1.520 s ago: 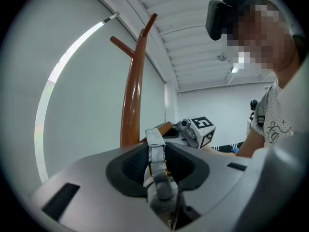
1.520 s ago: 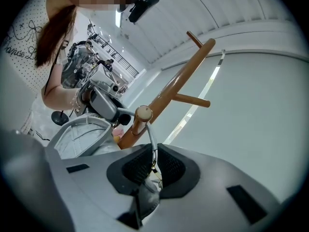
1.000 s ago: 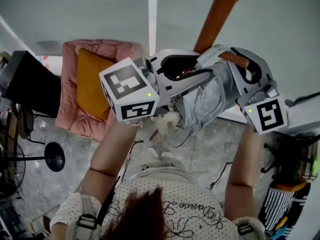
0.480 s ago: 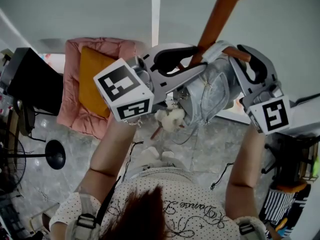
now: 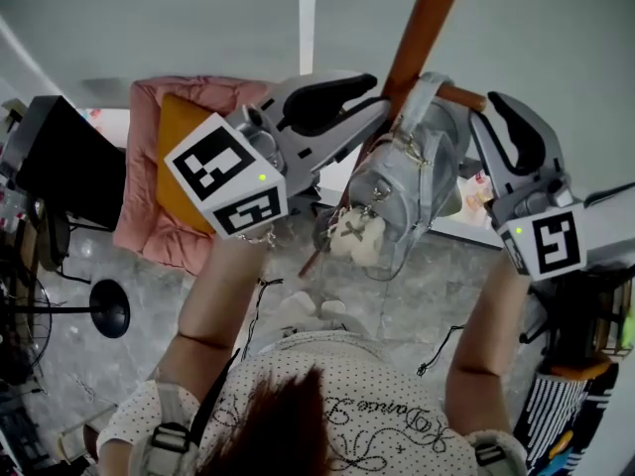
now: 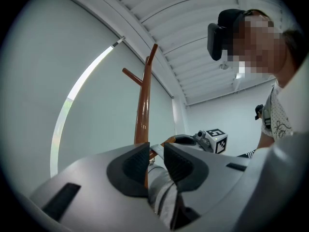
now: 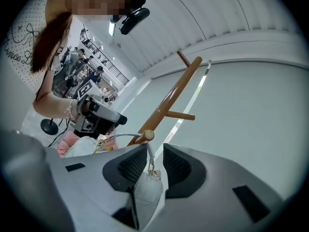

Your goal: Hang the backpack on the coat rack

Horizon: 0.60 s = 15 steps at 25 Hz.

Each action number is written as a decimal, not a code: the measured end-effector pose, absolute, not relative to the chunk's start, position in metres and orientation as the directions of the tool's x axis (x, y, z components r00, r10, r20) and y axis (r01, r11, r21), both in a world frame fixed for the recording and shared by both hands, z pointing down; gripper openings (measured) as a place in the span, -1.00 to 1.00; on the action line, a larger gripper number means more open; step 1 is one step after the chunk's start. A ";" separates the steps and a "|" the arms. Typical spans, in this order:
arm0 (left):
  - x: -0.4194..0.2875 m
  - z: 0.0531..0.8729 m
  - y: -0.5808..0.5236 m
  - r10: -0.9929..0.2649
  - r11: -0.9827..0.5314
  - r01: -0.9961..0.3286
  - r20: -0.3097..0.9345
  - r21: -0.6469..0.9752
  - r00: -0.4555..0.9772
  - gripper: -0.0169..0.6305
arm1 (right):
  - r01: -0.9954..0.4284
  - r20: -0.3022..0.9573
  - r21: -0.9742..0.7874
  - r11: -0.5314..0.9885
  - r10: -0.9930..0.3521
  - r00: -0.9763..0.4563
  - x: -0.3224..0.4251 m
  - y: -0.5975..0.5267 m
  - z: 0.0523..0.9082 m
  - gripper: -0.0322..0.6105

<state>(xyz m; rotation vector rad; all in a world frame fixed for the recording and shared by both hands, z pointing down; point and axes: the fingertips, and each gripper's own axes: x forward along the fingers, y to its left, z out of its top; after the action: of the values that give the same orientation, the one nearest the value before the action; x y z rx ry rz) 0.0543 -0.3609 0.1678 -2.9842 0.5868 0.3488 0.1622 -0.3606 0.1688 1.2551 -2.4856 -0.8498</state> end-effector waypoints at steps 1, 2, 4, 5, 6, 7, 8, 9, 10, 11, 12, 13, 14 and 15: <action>0.053 0.167 -0.360 -0.371 -0.919 -0.391 -0.240 -0.040 0.897 -0.68 | -0.660 -0.059 0.597 0.455 -0.796 -0.602 0.164 -0.357 0.168 -0.55; 0.051 0.166 -0.359 -0.380 -0.915 -0.401 -0.241 -0.046 0.893 -0.72 | -0.659 -0.062 0.607 0.445 -0.800 -0.597 0.166 -0.353 0.168 -0.57; 0.048 0.165 -0.358 -0.401 -0.902 -0.426 -0.238 -0.065 0.885 -0.79 | -0.665 -0.077 0.614 0.425 -0.807 -0.586 0.170 -0.346 0.166 -0.63; 0.046 0.165 -0.359 -0.415 -0.894 -0.442 -0.235 -0.076 0.879 -0.82 | -0.675 -0.089 0.608 0.419 -0.808 -0.582 0.171 -0.343 0.164 -0.66; 0.043 0.165 -0.360 -0.430 -0.884 -0.459 -0.233 -0.086 0.872 -0.84 | -0.687 -0.105 0.596 0.415 -0.808 -0.580 0.173 -0.340 0.162 -0.71; 0.041 0.165 -0.361 -0.445 -0.875 -0.475 -0.232 -0.094 0.865 -0.87 | -0.702 -0.124 0.580 0.413 -0.807 -0.577 0.175 -0.336 0.161 -0.77; 0.039 0.166 -0.361 -0.457 -0.867 -0.489 -0.233 -0.098 0.858 -0.89 | -0.716 -0.143 0.564 0.411 -0.805 -0.575 0.178 -0.333 0.159 -0.82; 0.037 0.167 -0.362 -0.467 -0.860 -0.499 -0.233 -0.101 0.853 -0.90 | -0.730 -0.162 0.547 0.410 -0.803 -0.573 0.180 -0.330 0.158 -0.86; 0.036 0.168 -0.363 -0.476 -0.855 -0.508 -0.234 -0.102 0.848 -0.91 | -0.741 -0.177 0.532 0.410 -0.802 -0.571 0.182 -0.327 0.157 -0.86; 0.035 0.170 -0.363 -0.483 -0.851 -0.516 -0.233 -0.103 0.844 -0.92 | -0.750 -0.188 0.519 0.410 -0.801 -0.568 0.184 -0.324 0.158 -0.86; 0.034 0.171 -0.364 -0.491 -0.846 -0.524 -0.231 -0.104 0.840 -0.93 | -0.757 -0.196 0.508 0.410 -0.801 -0.566 0.184 -0.321 0.158 -0.86; 0.033 0.173 -0.364 -0.500 -0.840 -0.532 -0.229 -0.106 0.835 -0.93 | -0.764 -0.203 0.500 0.408 -0.802 -0.561 0.185 -0.318 0.159 -0.86; 0.031 0.175 -0.364 -0.510 -0.834 -0.541 -0.226 -0.109 0.830 -0.93 | -0.771 -0.208 0.492 0.405 -0.805 -0.556 0.185 -0.316 0.160 -0.86; 0.030 0.177 -0.364 -0.520 -0.827 -0.551 -0.222 -0.113 0.825 -0.93 | -0.779 -0.214 0.481 0.403 -0.808 -0.550 0.185 -0.313 0.161 -0.86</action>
<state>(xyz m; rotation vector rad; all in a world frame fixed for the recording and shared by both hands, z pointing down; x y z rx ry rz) 0.0300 -0.3636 0.1771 -2.8353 0.8386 0.2714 0.1852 -0.3133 0.1607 1.4639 -2.5859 -0.8415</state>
